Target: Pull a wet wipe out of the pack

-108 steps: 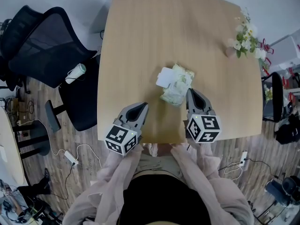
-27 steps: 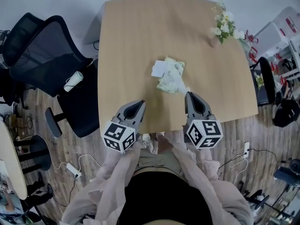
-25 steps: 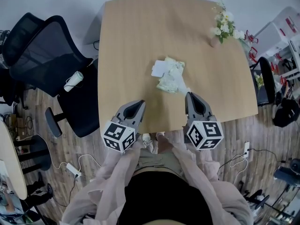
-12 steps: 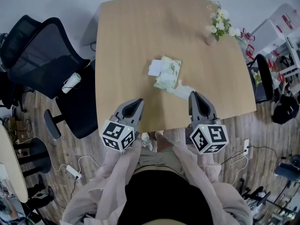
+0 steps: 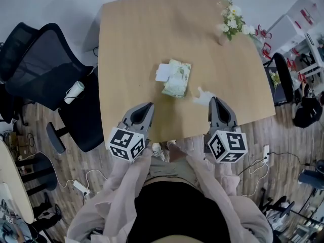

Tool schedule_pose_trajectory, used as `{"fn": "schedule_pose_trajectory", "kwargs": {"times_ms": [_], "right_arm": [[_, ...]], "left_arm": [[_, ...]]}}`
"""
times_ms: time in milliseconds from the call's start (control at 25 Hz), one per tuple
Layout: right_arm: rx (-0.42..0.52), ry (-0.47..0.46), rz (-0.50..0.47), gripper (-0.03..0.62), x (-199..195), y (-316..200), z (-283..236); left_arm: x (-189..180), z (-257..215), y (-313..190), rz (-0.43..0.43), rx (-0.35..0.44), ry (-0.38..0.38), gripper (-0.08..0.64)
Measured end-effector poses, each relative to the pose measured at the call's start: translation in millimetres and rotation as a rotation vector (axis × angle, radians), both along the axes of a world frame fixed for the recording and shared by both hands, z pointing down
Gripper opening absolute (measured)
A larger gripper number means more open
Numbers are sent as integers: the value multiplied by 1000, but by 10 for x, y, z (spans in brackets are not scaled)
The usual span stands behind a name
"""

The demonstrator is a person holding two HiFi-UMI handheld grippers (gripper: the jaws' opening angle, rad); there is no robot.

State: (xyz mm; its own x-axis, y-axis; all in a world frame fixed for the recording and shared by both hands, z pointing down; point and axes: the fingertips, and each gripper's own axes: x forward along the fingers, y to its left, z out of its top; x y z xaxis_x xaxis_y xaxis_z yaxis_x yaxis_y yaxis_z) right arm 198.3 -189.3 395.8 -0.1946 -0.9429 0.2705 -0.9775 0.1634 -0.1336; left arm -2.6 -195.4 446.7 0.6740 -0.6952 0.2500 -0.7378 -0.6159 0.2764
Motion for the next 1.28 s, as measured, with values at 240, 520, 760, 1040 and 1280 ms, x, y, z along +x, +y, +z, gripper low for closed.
{"fn": "schedule_pose_trajectory", "kwargs": {"times_ms": [240, 520, 760, 1040, 1280], "right_arm": [[-16, 12, -1, 11, 17, -55, 53], [-24, 15, -15, 11, 30, -102, 77], [-31, 7, -20, 11, 45, -104, 103], [-37, -12, -26, 11, 41, -105, 121], [-41, -12, -29, 11, 21, -115, 141]], "left_arm": [[-14, -91, -123, -33, 30, -7, 12], [-34, -163, -244, -55, 79, -55, 12], [6, -152, -258, -50, 73, -47, 12], [43, -131, -250, -40, 64, -46, 12], [46, -98, -238, -32, 55, -49, 12]]}}
